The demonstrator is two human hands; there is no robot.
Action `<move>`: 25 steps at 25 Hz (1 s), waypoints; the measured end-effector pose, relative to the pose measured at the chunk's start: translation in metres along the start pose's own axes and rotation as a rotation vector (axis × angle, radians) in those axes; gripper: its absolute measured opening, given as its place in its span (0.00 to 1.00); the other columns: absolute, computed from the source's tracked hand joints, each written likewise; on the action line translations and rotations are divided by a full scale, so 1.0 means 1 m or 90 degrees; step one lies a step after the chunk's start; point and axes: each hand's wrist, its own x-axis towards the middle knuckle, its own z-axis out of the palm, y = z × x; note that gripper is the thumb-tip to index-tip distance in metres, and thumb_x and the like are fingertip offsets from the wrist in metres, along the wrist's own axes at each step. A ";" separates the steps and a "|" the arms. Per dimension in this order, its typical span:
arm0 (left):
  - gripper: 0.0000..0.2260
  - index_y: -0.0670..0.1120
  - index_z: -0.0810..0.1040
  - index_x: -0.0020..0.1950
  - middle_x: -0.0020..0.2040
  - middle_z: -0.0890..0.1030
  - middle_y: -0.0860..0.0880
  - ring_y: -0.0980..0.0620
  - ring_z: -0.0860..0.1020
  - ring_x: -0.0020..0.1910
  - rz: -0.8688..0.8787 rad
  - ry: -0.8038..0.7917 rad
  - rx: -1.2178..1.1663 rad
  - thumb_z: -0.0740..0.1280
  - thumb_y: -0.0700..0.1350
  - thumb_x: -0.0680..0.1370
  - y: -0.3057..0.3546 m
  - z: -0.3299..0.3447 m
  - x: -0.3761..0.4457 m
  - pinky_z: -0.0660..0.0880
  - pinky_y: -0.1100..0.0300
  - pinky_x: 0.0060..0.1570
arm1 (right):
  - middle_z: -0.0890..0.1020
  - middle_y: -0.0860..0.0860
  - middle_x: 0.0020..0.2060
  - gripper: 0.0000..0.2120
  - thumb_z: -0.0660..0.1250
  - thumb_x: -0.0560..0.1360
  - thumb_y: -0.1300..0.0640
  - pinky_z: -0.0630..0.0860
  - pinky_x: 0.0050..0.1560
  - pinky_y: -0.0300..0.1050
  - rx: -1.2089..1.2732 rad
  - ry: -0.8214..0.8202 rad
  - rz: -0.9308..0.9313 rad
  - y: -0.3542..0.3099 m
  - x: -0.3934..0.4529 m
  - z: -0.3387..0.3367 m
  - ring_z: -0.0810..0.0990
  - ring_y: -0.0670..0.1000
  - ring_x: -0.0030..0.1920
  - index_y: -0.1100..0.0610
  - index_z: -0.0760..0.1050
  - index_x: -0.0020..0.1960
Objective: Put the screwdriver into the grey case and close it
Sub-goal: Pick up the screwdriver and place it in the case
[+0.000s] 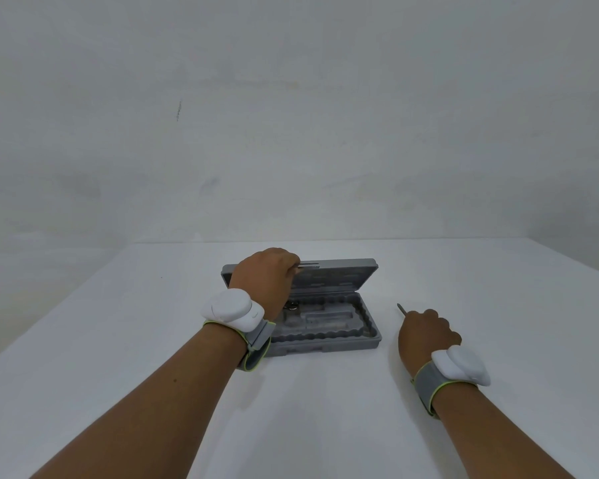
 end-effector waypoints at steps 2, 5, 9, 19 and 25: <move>0.11 0.40 0.79 0.52 0.49 0.82 0.42 0.43 0.79 0.48 0.000 -0.001 0.004 0.58 0.41 0.80 0.000 0.000 0.001 0.76 0.52 0.48 | 0.76 0.53 0.51 0.10 0.58 0.76 0.64 0.73 0.51 0.46 0.008 0.012 -0.006 -0.002 0.001 -0.005 0.76 0.54 0.52 0.57 0.76 0.50; 0.10 0.41 0.79 0.52 0.49 0.82 0.43 0.45 0.79 0.48 0.006 -0.010 0.020 0.58 0.41 0.80 0.000 0.000 0.002 0.75 0.54 0.47 | 0.76 0.54 0.50 0.10 0.57 0.76 0.64 0.73 0.49 0.45 0.000 0.041 -0.029 -0.004 0.002 -0.014 0.76 0.54 0.52 0.57 0.77 0.50; 0.10 0.41 0.79 0.51 0.49 0.82 0.43 0.45 0.79 0.48 0.008 -0.013 0.026 0.58 0.41 0.80 0.000 -0.001 0.003 0.74 0.55 0.46 | 0.76 0.54 0.50 0.10 0.57 0.75 0.63 0.71 0.49 0.46 -0.008 0.072 -0.070 -0.008 0.002 -0.028 0.76 0.55 0.51 0.56 0.75 0.50; 0.11 0.42 0.79 0.53 0.51 0.82 0.43 0.44 0.78 0.49 0.010 -0.019 0.036 0.57 0.43 0.81 0.001 -0.005 0.003 0.72 0.57 0.44 | 0.76 0.54 0.52 0.12 0.59 0.73 0.65 0.69 0.55 0.52 -0.022 0.063 -0.217 -0.032 -0.009 -0.041 0.74 0.57 0.54 0.55 0.73 0.54; 0.11 0.42 0.79 0.53 0.50 0.81 0.44 0.45 0.78 0.49 0.028 -0.034 0.044 0.57 0.43 0.81 -0.001 -0.006 0.001 0.74 0.55 0.46 | 0.76 0.55 0.51 0.15 0.56 0.72 0.69 0.66 0.55 0.52 0.033 0.070 -0.345 -0.051 -0.014 -0.037 0.74 0.57 0.52 0.56 0.74 0.52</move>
